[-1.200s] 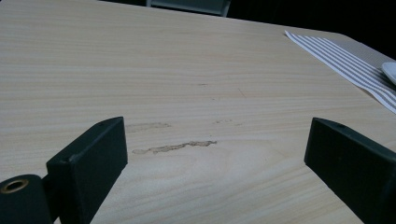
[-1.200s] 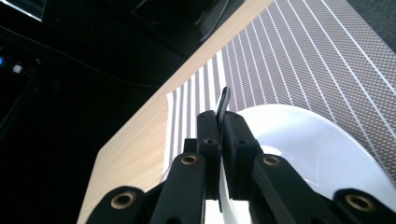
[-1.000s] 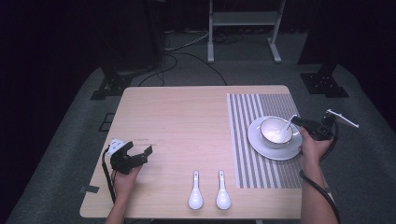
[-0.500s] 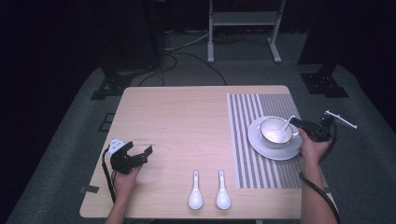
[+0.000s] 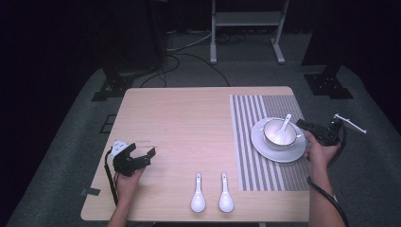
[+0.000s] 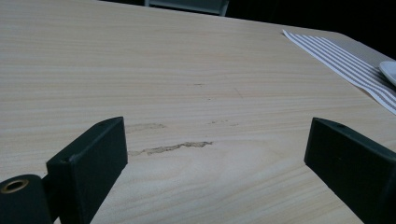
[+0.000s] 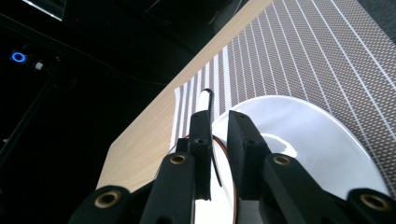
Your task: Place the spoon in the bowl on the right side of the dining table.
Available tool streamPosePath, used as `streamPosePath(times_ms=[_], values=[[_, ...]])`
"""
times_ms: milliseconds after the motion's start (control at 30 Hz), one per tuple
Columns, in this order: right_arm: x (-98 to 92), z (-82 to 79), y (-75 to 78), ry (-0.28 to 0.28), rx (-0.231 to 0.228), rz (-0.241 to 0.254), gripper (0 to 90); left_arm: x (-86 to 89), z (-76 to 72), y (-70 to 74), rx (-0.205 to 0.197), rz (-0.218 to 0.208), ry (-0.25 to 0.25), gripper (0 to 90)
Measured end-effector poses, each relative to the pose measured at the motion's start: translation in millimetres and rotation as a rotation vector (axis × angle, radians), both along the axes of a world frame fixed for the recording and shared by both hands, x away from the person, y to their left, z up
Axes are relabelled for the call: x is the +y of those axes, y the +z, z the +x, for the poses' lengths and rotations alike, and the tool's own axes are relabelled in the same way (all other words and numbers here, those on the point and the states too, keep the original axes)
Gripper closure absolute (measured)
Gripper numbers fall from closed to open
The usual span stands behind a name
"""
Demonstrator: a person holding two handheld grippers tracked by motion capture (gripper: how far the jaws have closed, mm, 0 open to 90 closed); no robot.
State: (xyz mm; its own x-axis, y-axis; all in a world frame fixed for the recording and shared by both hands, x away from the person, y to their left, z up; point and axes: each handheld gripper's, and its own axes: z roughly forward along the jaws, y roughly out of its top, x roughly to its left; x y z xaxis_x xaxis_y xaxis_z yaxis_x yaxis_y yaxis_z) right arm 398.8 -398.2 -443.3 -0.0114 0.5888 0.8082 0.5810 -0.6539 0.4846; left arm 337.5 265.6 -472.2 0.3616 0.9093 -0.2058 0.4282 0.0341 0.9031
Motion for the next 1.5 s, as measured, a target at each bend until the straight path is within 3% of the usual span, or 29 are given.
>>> streamPosePath(times_ms=[233,633,1500], values=[[1.8,-2.9,3.5,0.025,-0.028,0.015,75.5,0.2,-0.3,-0.6,0.003,0.003,0.000,4.7],[13.1,-9.7,0.9,0.110,-0.074,0.048,59.1,0.7,-1.7,-0.1,-0.002,0.003,0.004,4.7],[35.0,-43.3,4.7,0.233,-0.145,0.052,44.8,-1.0,-2.3,-0.5,-0.001,0.012,-0.003,4.7]])
